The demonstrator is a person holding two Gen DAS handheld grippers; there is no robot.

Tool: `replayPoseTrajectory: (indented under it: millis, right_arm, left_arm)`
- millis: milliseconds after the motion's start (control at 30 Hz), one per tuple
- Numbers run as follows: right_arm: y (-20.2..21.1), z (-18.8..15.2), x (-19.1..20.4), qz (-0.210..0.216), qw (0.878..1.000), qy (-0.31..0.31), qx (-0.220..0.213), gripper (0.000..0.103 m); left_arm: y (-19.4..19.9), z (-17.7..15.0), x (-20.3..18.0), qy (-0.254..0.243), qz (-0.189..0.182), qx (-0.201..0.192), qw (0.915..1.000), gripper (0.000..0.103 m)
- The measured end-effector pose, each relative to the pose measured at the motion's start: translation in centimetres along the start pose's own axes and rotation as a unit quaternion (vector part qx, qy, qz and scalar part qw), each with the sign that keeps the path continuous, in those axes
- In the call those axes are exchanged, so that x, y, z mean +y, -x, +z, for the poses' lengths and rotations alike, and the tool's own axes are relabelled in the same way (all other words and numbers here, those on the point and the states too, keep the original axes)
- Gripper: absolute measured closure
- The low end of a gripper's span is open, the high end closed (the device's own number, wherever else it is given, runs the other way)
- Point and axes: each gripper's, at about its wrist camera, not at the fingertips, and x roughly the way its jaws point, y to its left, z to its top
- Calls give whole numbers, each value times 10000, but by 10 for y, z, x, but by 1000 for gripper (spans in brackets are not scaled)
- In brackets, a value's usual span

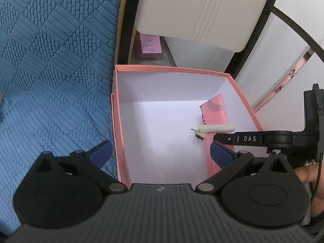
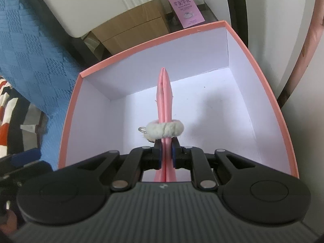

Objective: Organize objects
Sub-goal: 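Carry the bundled pink strip with the right gripper into the pink shoebox, then lower the pink strip into the box and open the right gripper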

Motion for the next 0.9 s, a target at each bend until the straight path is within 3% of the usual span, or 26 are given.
replayPoseTrajectory:
  millis: [100, 167, 233, 900]
  right_arm:
    - [3, 3, -2, -157, 9998, -25, -78, 74]
    - [8, 4, -4, -174, 9997, -63, -174, 39]
    - [16, 3, -4, -220, 9992, -63, -312, 20]
    - [97, -14, 48, -251, 9955, 168, -893, 19]
  left_arm:
    - [2, -1, 3, 38, -25, -36, 10000, 0]
    - [5, -3, 4, 59, -60, -49, 10000, 0]
    - [8, -6, 4, 43, -70, -67, 9999, 0]
    - [92, -13, -6, -212, -323, -803, 9960, 0]
